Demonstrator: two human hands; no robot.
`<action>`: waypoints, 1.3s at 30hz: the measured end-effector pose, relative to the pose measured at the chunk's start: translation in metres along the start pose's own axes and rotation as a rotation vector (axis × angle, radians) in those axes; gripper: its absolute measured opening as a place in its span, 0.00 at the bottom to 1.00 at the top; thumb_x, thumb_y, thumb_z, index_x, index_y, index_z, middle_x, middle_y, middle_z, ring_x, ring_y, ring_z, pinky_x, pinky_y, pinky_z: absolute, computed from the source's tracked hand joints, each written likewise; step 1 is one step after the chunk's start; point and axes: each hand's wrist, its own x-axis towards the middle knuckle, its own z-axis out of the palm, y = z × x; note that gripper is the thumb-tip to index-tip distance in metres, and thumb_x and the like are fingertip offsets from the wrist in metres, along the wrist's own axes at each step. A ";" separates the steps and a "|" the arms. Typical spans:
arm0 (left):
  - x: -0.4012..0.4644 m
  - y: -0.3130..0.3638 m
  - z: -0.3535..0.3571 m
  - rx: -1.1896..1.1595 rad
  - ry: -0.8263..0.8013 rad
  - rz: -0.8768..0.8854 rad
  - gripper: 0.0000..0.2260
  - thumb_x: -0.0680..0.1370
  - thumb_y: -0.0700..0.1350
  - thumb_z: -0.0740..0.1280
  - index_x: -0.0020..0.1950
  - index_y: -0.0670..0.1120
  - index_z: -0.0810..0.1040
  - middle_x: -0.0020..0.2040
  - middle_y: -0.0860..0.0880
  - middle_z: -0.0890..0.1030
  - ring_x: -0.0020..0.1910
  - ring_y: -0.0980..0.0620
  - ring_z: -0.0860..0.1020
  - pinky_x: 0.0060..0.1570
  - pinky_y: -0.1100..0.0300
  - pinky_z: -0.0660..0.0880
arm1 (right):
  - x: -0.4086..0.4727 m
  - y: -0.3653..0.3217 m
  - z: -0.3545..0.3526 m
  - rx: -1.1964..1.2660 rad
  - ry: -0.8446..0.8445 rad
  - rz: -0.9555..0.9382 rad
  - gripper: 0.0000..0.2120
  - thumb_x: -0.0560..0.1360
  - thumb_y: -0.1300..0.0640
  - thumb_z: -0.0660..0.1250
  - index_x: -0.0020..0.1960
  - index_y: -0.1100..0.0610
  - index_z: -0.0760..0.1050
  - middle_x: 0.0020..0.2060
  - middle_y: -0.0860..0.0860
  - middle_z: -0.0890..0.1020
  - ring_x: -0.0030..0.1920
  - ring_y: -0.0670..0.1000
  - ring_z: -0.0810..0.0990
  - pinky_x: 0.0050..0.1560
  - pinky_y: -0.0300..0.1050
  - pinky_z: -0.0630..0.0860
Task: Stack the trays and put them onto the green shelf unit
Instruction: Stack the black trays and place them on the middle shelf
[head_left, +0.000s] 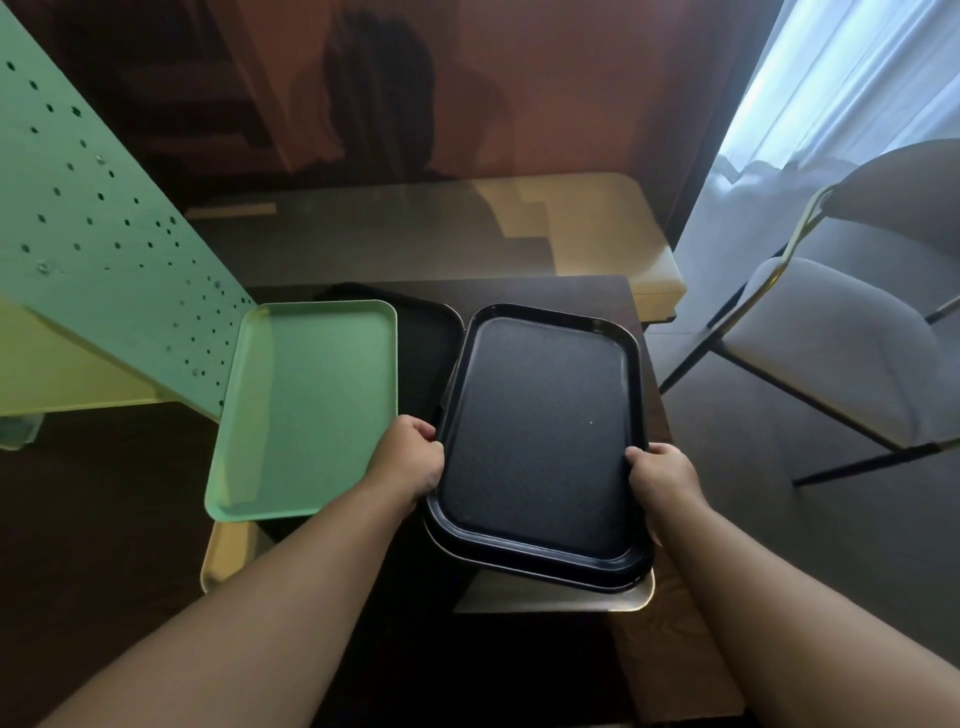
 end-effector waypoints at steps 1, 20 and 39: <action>0.001 -0.001 -0.003 -0.020 -0.007 -0.003 0.10 0.76 0.39 0.68 0.57 0.46 0.76 0.54 0.45 0.80 0.54 0.44 0.79 0.59 0.50 0.77 | -0.003 -0.001 0.001 0.008 -0.001 0.000 0.16 0.78 0.56 0.66 0.65 0.59 0.76 0.57 0.56 0.82 0.56 0.59 0.81 0.62 0.59 0.79; 0.008 -0.031 -0.079 -0.216 -0.041 0.022 0.12 0.74 0.40 0.69 0.57 0.44 0.80 0.51 0.46 0.84 0.51 0.46 0.82 0.58 0.48 0.79 | -0.040 -0.027 0.058 0.087 -0.080 -0.054 0.18 0.79 0.45 0.67 0.58 0.59 0.80 0.50 0.55 0.84 0.51 0.58 0.83 0.59 0.58 0.80; 0.053 -0.133 -0.174 0.162 0.257 -0.221 0.26 0.76 0.45 0.66 0.74 0.42 0.67 0.72 0.39 0.68 0.69 0.37 0.68 0.63 0.45 0.70 | -0.084 -0.027 0.122 0.053 -0.008 -0.057 0.23 0.83 0.46 0.61 0.68 0.64 0.75 0.54 0.57 0.80 0.57 0.62 0.79 0.64 0.59 0.76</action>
